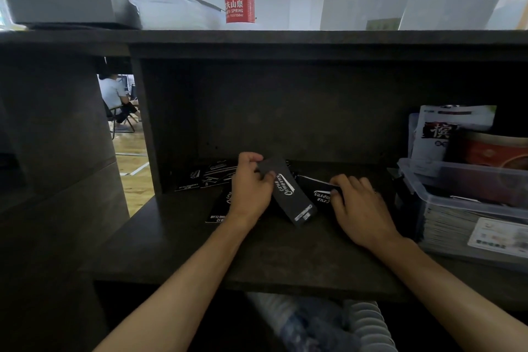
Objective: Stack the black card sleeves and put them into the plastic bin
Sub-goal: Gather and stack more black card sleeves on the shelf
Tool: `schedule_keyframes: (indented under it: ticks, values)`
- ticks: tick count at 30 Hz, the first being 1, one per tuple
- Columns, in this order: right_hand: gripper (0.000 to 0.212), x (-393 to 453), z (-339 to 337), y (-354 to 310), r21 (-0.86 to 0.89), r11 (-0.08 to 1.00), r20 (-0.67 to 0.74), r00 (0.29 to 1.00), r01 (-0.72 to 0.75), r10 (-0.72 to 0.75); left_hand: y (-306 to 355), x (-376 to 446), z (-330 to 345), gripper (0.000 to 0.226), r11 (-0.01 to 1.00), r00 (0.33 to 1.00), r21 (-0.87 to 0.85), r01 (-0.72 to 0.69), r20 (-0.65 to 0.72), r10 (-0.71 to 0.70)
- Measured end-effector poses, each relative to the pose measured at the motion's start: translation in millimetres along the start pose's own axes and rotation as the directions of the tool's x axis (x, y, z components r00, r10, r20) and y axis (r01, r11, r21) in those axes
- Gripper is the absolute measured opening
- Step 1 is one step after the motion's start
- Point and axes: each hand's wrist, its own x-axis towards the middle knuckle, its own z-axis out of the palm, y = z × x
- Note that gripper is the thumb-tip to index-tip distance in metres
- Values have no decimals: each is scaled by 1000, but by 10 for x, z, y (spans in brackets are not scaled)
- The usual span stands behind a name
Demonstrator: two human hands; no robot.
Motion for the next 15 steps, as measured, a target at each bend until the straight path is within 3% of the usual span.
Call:
schedule_keyframes:
  ticks: [3,7,8,10,12,15]
  values:
    - [38,10,7,-3,7,1000,2,1000,-16,16,-14,-29,68,38,988,994,115,-102,-17,104]
    - [50,10,26,3,-12,1000,10,1000,-20,20,42,-24,137,29,988,998,-152,-19,-68,9]
    - [49,12,28,5,-17,1000,8,1000,-18,19,33,-39,157,28,994,997,-104,-28,-79,20]
    - [43,17,27,7,-31,999,4,1000,-15,15,-23,-85,185,27,959,989,249,-134,-35,147]
    - [38,11,28,9,-47,999,-6,1000,0,-1,-74,-145,218,19,739,954,606,-294,138,267]
    - [39,3,35,4,-94,995,-23,999,21,-23,-80,-174,298,32,414,910,811,-414,355,214]
